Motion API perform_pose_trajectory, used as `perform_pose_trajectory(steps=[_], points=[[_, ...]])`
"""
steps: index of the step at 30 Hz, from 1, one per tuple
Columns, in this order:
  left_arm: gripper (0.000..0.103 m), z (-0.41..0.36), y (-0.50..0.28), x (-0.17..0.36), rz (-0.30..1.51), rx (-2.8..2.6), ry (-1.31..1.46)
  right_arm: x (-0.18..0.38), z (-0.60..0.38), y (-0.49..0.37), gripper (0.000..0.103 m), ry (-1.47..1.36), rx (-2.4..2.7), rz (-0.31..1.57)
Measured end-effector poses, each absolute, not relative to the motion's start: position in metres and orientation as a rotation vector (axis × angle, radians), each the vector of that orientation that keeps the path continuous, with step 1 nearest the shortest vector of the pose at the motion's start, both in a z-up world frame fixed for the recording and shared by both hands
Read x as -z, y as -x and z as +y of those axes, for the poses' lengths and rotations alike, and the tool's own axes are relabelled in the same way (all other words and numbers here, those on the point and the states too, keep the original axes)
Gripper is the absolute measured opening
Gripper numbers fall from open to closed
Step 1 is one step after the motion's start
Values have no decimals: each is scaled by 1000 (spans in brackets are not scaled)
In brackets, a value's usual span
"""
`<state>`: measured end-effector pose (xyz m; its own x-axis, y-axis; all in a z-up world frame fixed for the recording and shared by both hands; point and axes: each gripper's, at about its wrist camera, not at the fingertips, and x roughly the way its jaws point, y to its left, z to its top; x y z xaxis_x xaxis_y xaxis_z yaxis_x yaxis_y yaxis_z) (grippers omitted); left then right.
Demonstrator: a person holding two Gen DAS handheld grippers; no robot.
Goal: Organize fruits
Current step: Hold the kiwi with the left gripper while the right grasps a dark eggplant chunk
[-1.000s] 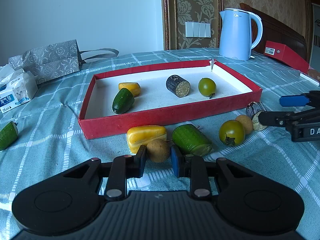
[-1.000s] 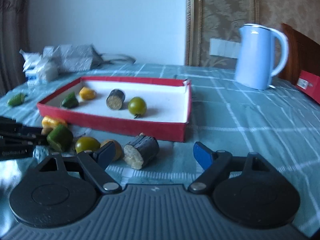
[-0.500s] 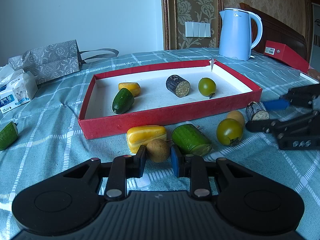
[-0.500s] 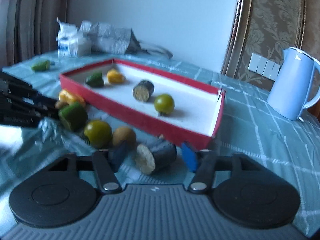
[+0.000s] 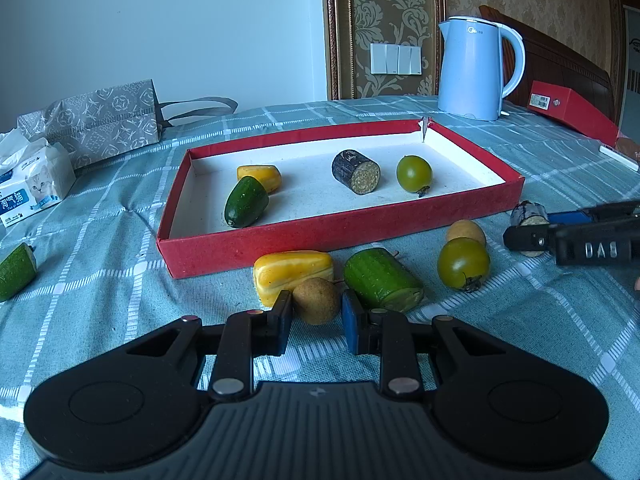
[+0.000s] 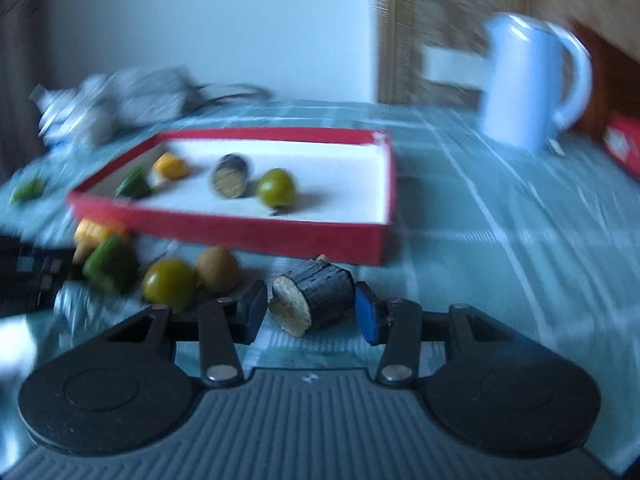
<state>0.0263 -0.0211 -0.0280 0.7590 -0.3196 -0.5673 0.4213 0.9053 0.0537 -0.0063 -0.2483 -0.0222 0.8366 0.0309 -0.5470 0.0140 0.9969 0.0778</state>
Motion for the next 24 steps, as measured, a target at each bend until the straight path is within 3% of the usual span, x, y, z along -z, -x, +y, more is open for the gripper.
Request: perform_pose_trajectory(steps=[4, 24], points=[[25, -21, -26, 28, 583, 406, -183, 25, -256, 7, 45, -214, 47, 569], [25, -24, -15, 27, 575, 379, -202, 24, -237, 0, 45, -115, 98, 593]])
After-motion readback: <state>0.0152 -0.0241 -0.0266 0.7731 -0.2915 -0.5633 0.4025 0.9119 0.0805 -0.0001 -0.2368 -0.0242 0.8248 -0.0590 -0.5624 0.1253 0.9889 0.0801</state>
